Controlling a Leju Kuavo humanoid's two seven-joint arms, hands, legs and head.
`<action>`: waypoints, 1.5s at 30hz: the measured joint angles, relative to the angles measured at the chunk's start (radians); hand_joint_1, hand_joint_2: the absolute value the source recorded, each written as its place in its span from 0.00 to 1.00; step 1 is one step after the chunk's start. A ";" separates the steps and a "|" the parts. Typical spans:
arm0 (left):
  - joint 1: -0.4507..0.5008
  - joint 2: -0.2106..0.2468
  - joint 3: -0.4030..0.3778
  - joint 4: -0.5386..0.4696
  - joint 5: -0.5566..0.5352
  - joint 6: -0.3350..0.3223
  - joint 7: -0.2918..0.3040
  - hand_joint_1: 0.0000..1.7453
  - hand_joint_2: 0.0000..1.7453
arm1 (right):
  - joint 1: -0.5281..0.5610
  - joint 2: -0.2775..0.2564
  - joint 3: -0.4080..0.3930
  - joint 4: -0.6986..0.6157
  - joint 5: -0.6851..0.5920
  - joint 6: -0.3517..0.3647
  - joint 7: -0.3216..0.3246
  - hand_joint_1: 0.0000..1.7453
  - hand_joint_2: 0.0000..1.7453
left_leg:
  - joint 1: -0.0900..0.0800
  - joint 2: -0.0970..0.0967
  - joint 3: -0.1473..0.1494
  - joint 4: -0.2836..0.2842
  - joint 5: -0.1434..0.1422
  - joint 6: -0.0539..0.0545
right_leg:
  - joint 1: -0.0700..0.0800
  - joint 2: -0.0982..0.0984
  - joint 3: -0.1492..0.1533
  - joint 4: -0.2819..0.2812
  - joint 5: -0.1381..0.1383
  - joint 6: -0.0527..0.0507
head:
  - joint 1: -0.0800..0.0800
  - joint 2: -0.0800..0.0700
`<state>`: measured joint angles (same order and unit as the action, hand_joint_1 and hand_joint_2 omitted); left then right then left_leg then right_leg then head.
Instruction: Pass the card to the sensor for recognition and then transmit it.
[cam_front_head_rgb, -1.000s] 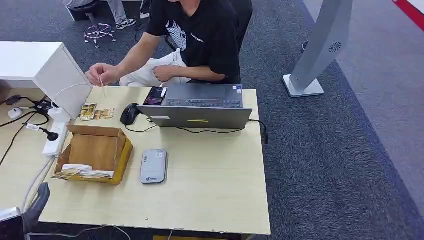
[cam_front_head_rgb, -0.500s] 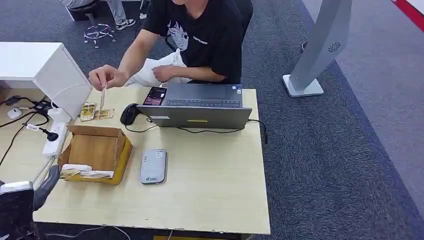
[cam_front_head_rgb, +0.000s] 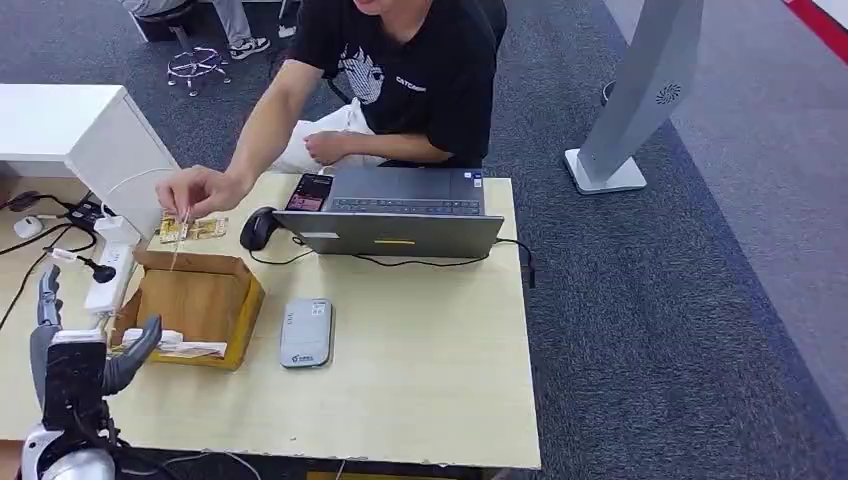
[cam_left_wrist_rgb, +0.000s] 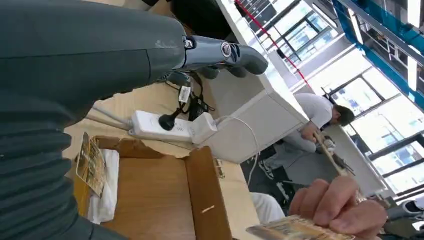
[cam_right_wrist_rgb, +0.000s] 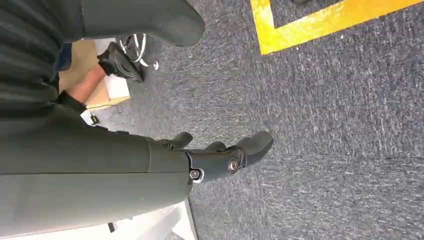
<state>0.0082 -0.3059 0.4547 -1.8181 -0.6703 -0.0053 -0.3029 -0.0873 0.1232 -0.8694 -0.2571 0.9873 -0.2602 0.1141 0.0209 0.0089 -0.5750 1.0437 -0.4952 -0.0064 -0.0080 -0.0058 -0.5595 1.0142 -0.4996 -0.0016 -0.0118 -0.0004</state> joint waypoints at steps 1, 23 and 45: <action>-0.001 0.000 0.000 0.003 0.000 0.000 0.000 0.00 1.00 | 0.000 0.000 0.000 0.000 0.000 0.000 0.000 0.00 1.00 | 0.000 0.000 0.000 0.000 0.000 0.000 | 0.000 0.000 0.000 0.000 0.000 0.000 | 0.000 0.000; -0.025 0.000 0.000 0.078 -0.056 -0.031 -0.023 0.15 1.00 | 0.000 -0.002 -0.002 0.003 0.061 0.015 -0.001 0.00 1.00 | 0.000 0.000 0.000 0.000 0.000 0.000 | 0.000 0.000 0.000 0.000 0.000 0.000 | 0.000 0.000; -0.024 0.000 -0.005 0.077 -0.058 -0.007 -0.005 1.00 1.00 | 0.001 -0.002 -0.003 0.003 0.095 0.021 -0.002 0.00 1.00 | 0.000 0.000 -0.001 0.000 0.000 0.000 | 0.000 0.000 0.000 0.000 0.000 0.000 | 0.000 0.000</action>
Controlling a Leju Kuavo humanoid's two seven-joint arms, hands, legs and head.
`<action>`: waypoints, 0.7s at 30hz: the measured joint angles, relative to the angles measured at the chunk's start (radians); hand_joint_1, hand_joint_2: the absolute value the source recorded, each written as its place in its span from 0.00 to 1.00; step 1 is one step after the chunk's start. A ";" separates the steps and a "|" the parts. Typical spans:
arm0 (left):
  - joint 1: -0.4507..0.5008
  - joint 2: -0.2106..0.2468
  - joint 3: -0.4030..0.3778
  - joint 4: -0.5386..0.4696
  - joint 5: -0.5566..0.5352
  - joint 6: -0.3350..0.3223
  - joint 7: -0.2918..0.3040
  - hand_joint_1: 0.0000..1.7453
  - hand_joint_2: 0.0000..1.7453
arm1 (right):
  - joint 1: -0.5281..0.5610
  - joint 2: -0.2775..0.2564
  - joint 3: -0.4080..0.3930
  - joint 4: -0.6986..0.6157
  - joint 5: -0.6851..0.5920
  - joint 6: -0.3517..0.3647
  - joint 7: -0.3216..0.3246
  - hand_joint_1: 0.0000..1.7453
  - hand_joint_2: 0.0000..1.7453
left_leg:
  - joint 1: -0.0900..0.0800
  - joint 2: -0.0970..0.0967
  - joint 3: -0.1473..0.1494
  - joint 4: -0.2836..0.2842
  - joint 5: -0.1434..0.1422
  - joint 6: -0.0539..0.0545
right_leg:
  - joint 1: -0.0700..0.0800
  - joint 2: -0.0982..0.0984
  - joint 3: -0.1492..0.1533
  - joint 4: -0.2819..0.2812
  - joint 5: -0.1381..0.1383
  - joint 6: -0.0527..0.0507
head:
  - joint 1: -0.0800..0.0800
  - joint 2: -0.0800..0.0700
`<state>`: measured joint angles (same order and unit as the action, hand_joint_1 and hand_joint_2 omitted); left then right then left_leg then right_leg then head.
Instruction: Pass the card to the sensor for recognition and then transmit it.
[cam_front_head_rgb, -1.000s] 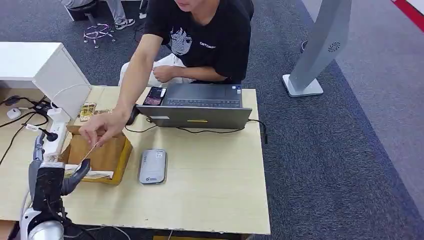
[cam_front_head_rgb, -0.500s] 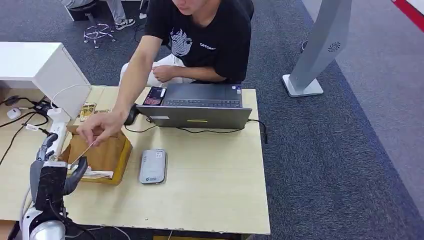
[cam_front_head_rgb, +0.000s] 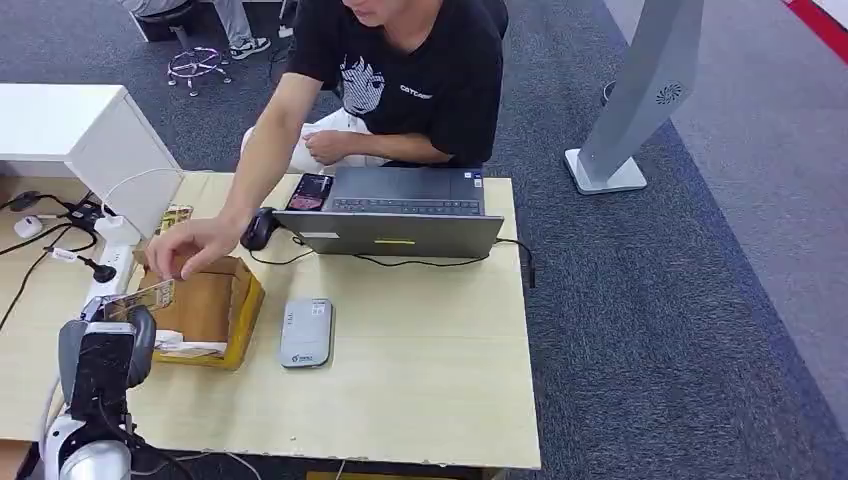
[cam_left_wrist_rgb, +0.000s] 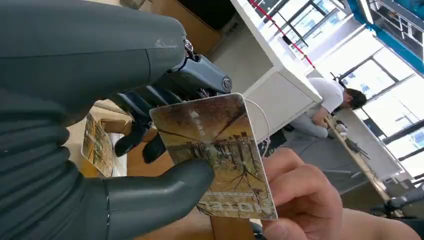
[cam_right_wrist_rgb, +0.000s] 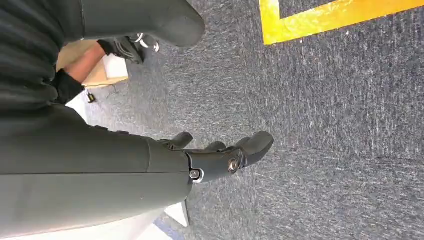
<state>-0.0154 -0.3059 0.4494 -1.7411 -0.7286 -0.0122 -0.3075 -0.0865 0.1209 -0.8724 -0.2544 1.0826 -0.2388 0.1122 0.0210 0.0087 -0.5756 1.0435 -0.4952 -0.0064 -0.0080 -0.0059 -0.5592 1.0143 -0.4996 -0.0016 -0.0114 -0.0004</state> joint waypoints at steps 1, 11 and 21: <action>0.000 0.000 0.000 0.000 -0.002 0.000 0.000 1.00 1.00 | 0.000 0.000 0.000 0.000 0.003 0.002 0.000 0.00 1.00 | 0.000 0.000 0.000 0.000 0.000 0.000 | 0.000 0.000 0.000 0.000 0.000 0.000 | 0.000 0.000; 0.002 0.000 -0.027 0.000 -0.165 0.006 -0.018 1.00 1.00 | 0.000 0.000 -0.002 0.003 0.018 0.012 -0.012 0.00 1.00 | 0.000 0.000 0.000 0.000 0.000 0.000 | 0.000 0.000 0.000 0.000 0.000 0.000 | 0.000 0.000; 0.014 0.002 -0.123 0.033 -0.335 0.035 0.011 1.00 1.00 | 0.000 0.000 -0.003 0.009 0.045 0.016 -0.016 0.00 1.00 | 0.000 -0.001 0.000 0.000 0.000 0.000 | 0.000 0.000 0.000 0.000 0.000 0.000 | 0.000 0.000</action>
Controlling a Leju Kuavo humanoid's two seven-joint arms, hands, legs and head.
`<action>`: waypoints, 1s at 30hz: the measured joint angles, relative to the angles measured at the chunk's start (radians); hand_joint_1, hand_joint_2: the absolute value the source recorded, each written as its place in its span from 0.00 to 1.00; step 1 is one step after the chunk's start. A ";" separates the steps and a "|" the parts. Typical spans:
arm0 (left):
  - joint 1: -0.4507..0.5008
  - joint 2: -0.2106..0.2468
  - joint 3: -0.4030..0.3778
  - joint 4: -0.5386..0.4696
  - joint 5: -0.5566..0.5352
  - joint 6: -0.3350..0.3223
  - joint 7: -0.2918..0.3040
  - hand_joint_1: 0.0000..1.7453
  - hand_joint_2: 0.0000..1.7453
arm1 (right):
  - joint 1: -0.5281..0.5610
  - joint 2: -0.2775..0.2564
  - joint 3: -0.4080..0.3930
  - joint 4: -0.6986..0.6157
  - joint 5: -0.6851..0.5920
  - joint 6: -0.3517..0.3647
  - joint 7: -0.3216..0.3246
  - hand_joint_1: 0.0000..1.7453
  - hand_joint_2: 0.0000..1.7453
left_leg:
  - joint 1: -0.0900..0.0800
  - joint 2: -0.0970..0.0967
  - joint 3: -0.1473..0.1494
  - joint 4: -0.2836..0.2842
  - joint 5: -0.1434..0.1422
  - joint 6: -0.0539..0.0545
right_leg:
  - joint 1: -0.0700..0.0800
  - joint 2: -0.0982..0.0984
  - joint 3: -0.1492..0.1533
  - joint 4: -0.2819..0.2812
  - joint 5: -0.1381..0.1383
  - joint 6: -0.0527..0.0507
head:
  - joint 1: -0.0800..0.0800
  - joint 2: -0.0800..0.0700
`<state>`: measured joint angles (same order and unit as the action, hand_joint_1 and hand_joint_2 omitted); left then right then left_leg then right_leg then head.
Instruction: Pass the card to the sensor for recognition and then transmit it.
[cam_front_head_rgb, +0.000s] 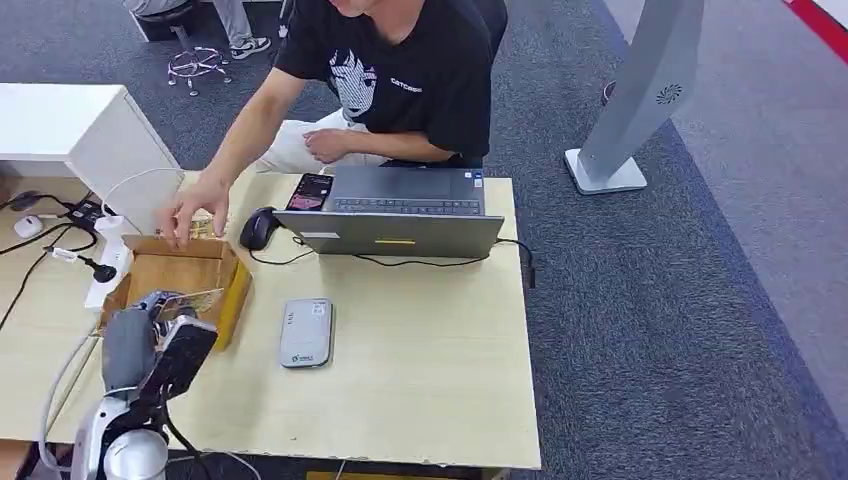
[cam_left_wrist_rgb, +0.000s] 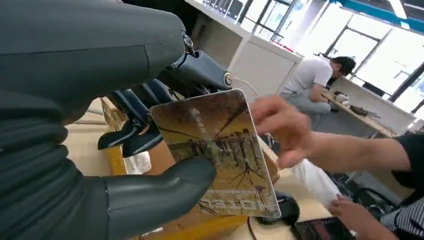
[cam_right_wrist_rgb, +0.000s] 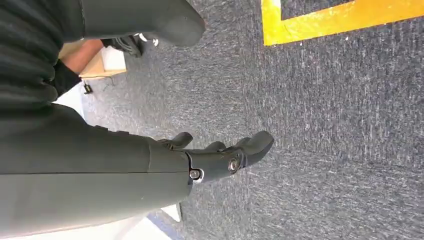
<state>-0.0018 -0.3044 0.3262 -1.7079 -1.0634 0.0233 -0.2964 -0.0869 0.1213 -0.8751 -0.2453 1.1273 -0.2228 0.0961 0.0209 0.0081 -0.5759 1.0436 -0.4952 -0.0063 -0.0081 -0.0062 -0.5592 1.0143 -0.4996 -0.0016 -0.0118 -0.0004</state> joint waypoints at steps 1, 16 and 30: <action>0.001 0.000 -0.008 0.007 -0.015 0.006 0.003 1.00 1.00 | 0.000 0.000 0.000 0.000 0.003 0.001 0.000 0.00 1.00 | 0.000 0.000 0.000 0.000 0.000 0.000 | 0.000 0.000 0.000 0.000 0.000 0.000 | 0.000 0.000; 0.005 0.007 -0.129 0.140 -0.228 0.116 0.066 1.00 1.00 | 0.000 0.005 0.000 0.000 0.057 0.014 -0.001 0.00 1.00 | 0.000 0.000 0.000 0.000 0.000 0.000 | 0.000 0.000 0.000 0.000 0.000 0.000 | 0.000 0.000; -0.004 0.009 -0.165 0.249 -0.284 0.148 0.085 1.00 1.00 | 0.000 0.011 0.000 0.001 0.084 0.015 0.000 0.00 1.00 | 0.000 0.000 0.000 0.000 0.000 0.000 | 0.000 0.000 0.000 0.000 0.000 0.000 | 0.000 0.000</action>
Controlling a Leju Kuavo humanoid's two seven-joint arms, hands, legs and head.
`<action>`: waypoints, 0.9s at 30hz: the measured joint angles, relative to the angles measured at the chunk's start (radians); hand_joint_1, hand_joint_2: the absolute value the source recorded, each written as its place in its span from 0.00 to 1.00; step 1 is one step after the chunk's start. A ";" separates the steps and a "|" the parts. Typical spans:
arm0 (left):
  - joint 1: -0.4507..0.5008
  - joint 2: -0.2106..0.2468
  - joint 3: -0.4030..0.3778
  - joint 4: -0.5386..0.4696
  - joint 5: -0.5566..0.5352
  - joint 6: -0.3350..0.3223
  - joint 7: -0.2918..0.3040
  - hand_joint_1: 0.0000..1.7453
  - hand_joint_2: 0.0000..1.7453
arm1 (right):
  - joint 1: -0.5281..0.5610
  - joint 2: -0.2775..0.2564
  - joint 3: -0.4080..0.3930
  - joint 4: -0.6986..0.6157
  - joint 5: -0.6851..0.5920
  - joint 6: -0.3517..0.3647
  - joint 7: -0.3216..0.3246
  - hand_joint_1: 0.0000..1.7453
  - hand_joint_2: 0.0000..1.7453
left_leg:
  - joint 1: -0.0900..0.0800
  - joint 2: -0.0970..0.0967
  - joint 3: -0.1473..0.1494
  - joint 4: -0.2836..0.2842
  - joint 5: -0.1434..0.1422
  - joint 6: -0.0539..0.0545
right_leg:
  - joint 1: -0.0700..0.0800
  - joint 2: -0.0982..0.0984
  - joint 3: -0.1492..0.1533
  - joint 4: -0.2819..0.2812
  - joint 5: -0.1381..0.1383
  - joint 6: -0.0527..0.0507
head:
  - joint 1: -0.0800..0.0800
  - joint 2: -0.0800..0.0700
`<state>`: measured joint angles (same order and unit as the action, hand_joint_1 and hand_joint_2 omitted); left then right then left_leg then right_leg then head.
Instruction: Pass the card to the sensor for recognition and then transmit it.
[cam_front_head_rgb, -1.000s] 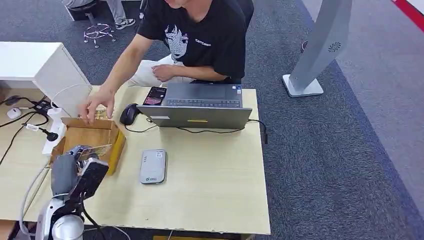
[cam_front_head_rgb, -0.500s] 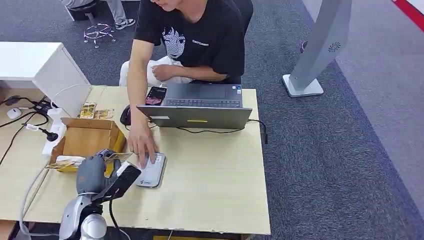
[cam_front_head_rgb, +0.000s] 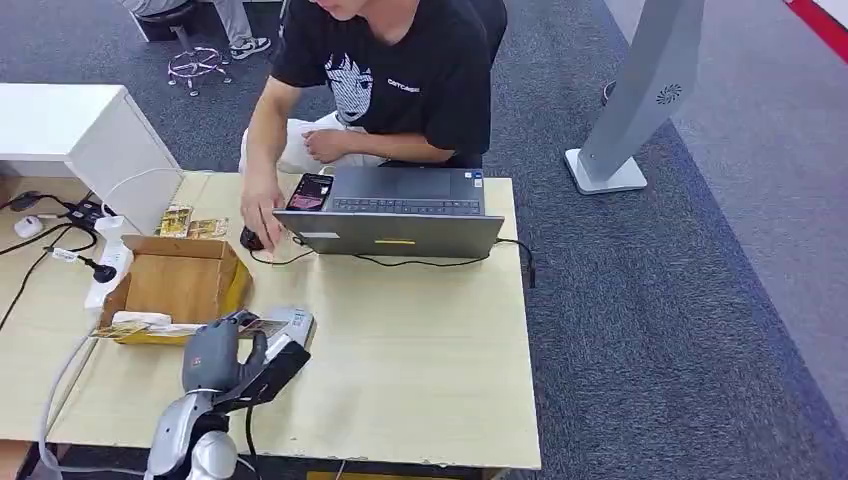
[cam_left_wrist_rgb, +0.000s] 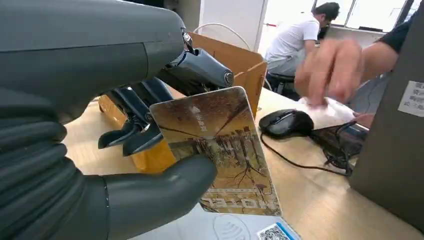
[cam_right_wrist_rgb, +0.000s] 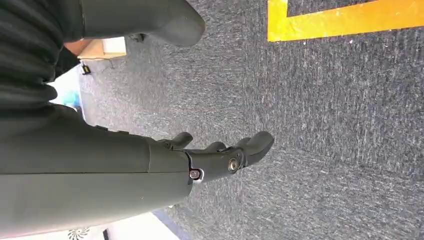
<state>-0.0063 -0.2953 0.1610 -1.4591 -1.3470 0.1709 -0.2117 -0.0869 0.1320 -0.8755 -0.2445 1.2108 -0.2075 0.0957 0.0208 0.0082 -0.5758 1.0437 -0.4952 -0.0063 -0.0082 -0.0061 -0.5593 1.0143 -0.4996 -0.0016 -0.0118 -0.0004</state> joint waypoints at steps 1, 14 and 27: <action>0.000 0.000 -0.001 0.004 0.000 0.000 0.002 1.00 1.00 | 0.000 0.000 0.000 0.000 0.002 0.000 0.000 0.00 1.00 | 0.000 0.000 0.000 0.000 0.000 0.000 | 0.000 0.000 0.000 0.000 0.000 0.000 | 0.000 0.000; -0.002 0.003 -0.002 0.060 -0.120 0.014 0.089 1.00 1.00 | 0.000 0.011 -0.019 0.002 0.036 0.009 0.005 0.00 1.00 | 0.000 0.000 0.000 0.000 0.000 0.000 | 0.000 0.000 0.000 0.000 0.000 0.000 | 0.000 0.000; -0.038 0.008 0.010 0.125 -0.217 0.049 0.133 1.00 1.00 | 0.000 0.017 -0.043 0.002 0.072 0.013 0.009 0.00 1.00 | 0.000 0.000 0.004 0.000 0.000 0.000 | -0.001 -0.001 0.005 0.000 0.000 0.000 | 0.000 0.000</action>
<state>-0.0445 -0.2876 0.1705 -1.3336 -1.5644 0.2197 -0.0786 -0.0871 0.1488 -0.9182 -0.2430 1.2833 -0.1946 0.1049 0.0207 0.0077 -0.5718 1.0432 -0.4950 -0.0061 -0.0091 -0.0070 -0.5540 1.0144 -0.4996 -0.0016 -0.0118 -0.0004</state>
